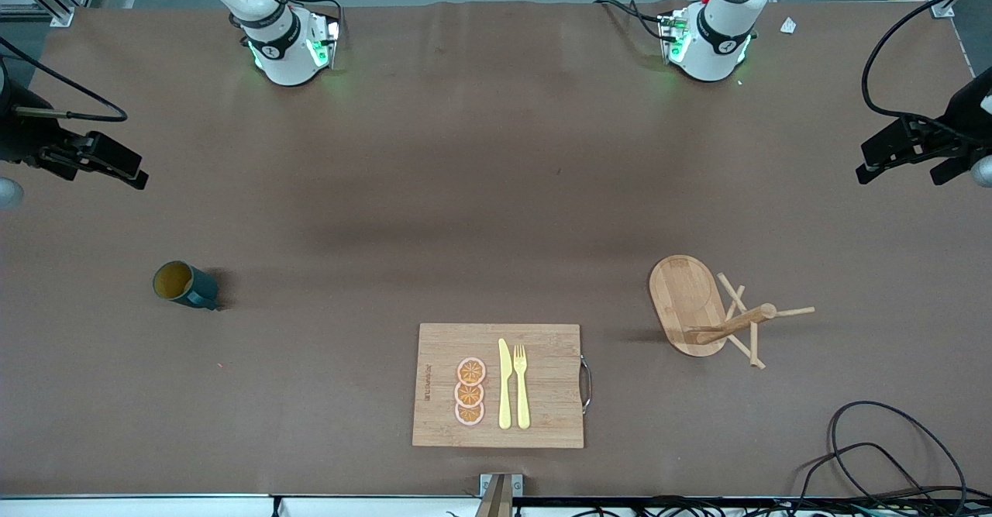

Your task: Transfer cup from left to right arm and place

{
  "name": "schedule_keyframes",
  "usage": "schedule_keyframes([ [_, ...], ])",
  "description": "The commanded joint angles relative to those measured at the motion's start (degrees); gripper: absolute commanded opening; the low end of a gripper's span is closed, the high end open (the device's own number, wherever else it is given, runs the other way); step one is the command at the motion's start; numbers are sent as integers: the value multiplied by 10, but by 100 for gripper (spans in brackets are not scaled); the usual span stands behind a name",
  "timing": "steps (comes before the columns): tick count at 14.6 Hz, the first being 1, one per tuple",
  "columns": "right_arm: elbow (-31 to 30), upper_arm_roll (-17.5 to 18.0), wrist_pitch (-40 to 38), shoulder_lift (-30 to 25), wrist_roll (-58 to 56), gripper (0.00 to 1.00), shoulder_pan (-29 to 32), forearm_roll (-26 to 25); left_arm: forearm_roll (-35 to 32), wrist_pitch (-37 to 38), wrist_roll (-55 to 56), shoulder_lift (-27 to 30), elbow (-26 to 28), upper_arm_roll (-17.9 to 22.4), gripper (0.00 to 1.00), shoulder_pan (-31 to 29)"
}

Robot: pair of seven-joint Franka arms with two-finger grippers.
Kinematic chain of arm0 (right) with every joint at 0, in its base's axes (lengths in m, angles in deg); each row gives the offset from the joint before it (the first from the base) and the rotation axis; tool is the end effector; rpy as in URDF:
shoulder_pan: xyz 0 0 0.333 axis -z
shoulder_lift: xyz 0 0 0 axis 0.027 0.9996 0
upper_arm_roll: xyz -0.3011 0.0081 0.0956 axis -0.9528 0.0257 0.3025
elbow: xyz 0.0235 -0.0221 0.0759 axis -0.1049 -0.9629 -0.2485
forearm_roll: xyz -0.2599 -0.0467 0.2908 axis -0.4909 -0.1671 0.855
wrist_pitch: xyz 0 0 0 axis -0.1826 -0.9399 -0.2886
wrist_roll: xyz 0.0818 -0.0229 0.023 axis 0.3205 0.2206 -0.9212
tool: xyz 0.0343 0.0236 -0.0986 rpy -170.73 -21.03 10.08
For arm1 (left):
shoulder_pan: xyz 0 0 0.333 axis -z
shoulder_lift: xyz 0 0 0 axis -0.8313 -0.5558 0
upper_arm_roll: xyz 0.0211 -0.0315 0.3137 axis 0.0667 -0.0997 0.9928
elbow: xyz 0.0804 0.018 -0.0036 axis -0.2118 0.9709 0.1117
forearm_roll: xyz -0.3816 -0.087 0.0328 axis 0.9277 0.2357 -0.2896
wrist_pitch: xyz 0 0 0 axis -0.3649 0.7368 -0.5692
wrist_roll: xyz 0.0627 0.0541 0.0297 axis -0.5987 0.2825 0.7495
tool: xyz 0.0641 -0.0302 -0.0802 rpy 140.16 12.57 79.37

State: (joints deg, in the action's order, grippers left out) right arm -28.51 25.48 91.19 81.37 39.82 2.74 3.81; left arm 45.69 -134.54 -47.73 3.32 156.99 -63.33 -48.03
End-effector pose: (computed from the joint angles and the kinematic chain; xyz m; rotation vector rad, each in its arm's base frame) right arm 0.5812 0.0484 0.6650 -3.1303 0.2444 0.0244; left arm 0.5722 -0.0351 0.6593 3.0979 -0.0223 0.1183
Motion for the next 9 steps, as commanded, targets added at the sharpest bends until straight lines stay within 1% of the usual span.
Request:
schedule_keyframes([
  [1,-33,-54,16,-26,2,100,-51,-1,-11,-5,2,3,1,-2,100,-1],
  [2,-54,-86,35,-40,-8,100,-76,2,-11,-5,2,2,1,-2,100,-1],
  [4,-102,-91,71,-69,-21,100,-79,2,-11,-4,1,2,1,-2,100,-1],
  [5,-115,-91,78,-76,-22,100,-78,2,-10,-4,2,2,1,-1,100,-2],
  [9,-116,-90,79,-77,-22,100,-76,2,-11,-4,-5,2,1,0,100,-3],
])
